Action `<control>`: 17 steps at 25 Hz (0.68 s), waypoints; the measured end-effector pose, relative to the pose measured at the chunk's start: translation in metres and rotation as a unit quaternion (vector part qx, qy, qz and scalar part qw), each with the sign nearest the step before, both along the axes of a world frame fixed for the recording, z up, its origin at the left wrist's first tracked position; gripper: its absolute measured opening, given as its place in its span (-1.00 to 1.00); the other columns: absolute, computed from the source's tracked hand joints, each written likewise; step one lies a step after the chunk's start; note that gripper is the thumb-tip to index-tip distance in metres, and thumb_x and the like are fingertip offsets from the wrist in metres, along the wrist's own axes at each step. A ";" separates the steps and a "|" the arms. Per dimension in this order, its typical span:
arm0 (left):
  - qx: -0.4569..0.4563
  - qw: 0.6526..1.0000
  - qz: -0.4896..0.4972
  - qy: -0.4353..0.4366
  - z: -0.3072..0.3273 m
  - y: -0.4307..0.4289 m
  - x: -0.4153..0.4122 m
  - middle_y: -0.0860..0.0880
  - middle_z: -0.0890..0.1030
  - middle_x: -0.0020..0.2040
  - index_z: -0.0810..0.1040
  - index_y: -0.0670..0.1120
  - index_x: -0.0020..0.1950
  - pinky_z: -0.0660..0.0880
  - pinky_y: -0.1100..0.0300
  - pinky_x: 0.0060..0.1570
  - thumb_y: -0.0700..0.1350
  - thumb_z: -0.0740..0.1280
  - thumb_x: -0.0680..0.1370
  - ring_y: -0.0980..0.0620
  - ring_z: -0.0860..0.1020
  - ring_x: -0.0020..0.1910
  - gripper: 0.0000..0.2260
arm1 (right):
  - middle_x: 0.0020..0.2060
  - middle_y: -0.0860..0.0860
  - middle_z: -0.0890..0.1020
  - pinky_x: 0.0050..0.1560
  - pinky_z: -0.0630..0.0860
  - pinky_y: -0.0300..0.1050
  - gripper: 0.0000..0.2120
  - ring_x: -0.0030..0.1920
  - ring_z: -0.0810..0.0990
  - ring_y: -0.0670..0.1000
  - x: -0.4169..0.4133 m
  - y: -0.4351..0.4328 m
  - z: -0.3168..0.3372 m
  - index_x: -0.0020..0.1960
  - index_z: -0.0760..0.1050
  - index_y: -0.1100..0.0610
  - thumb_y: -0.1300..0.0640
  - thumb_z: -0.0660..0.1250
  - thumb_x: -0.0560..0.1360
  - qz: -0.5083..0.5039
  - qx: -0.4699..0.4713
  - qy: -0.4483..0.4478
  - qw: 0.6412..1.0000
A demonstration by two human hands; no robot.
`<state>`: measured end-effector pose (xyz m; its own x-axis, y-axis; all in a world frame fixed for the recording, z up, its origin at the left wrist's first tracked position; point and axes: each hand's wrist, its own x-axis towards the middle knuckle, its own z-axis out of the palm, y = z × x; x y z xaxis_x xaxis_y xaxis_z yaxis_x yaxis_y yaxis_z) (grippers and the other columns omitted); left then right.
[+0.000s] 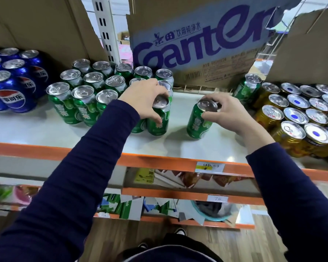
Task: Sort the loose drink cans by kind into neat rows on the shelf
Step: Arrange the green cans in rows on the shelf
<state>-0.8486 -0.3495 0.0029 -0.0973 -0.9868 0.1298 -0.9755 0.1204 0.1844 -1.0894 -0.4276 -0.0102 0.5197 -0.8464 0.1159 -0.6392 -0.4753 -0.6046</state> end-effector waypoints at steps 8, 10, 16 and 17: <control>0.011 0.999 0.011 -0.041 0.001 0.003 -0.002 -0.04 0.46 0.13 0.48 0.04 0.32 0.36 -0.05 0.19 0.14 0.55 0.27 -0.09 0.42 0.16 -0.35 | 0.08 -0.05 0.46 0.09 0.45 -0.07 -0.55 0.05 0.47 -0.03 -0.001 -0.003 -0.004 0.26 0.49 0.00 0.12 0.43 0.37 -0.004 0.011 -0.001 1.000; -0.015 0.999 0.026 -0.033 -0.004 0.006 -0.006 -0.06 0.47 0.14 0.46 0.03 0.35 0.35 -0.05 0.20 0.21 0.47 0.35 -0.11 0.41 0.18 -0.38 | 0.11 -0.06 0.46 0.06 0.41 -0.13 -0.53 0.07 0.45 -0.05 -0.002 -0.005 -0.004 0.29 0.47 0.01 0.10 0.42 0.39 0.005 0.004 0.008 1.000; -0.019 0.999 0.038 0.022 -0.009 0.009 -0.009 -0.06 0.48 0.19 0.48 -0.04 0.36 0.32 -0.02 0.26 0.11 0.48 0.40 -0.10 0.40 0.21 -0.42 | 0.12 -0.06 0.45 0.09 0.40 -0.16 -0.49 0.08 0.44 -0.05 -0.007 -0.013 -0.007 0.28 0.49 -0.03 -0.09 0.49 0.37 0.033 -0.012 0.024 0.999; -0.055 0.998 0.038 0.009 -0.012 0.012 -0.012 -0.06 0.50 0.18 0.51 -0.05 0.34 0.31 -0.02 0.25 0.06 0.48 0.40 -0.11 0.41 0.20 -0.46 | 0.12 -0.06 0.46 0.09 0.41 -0.15 -0.48 0.07 0.45 -0.05 -0.007 -0.014 -0.007 0.26 0.50 -0.04 -0.11 0.50 0.35 0.022 -0.012 0.020 0.999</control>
